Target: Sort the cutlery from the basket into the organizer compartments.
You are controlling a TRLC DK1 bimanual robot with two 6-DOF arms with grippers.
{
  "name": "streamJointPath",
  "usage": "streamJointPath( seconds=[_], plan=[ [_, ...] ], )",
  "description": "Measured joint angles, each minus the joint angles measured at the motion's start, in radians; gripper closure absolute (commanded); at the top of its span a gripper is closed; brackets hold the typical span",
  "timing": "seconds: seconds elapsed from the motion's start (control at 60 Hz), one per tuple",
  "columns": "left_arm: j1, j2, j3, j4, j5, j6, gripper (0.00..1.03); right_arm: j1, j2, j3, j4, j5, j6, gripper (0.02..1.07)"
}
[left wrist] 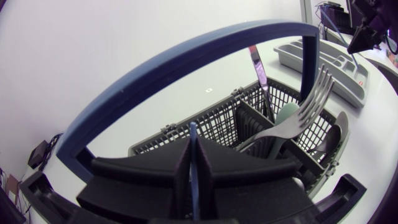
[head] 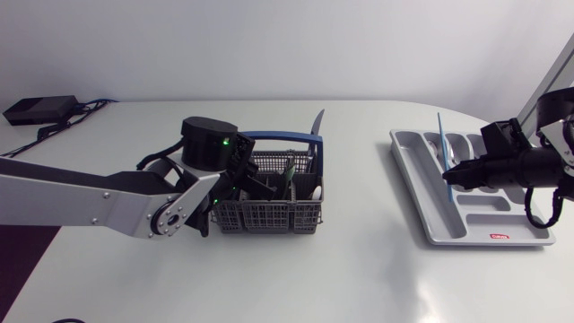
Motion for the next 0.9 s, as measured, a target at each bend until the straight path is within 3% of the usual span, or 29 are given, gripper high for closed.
streamJointPath(
  seconds=[0.6,0.9],
  plan=[
    [-0.015,-0.198,-0.129,0.006,0.027,0.005,0.99,0.0,0.313,0.161,-0.008,0.09,0.044,1.01],
    [-0.038,-0.363,-0.237,0.008,0.054,0.016,0.99,0.008,0.389,0.219,-0.101,0.116,0.069,1.0]
  ],
)
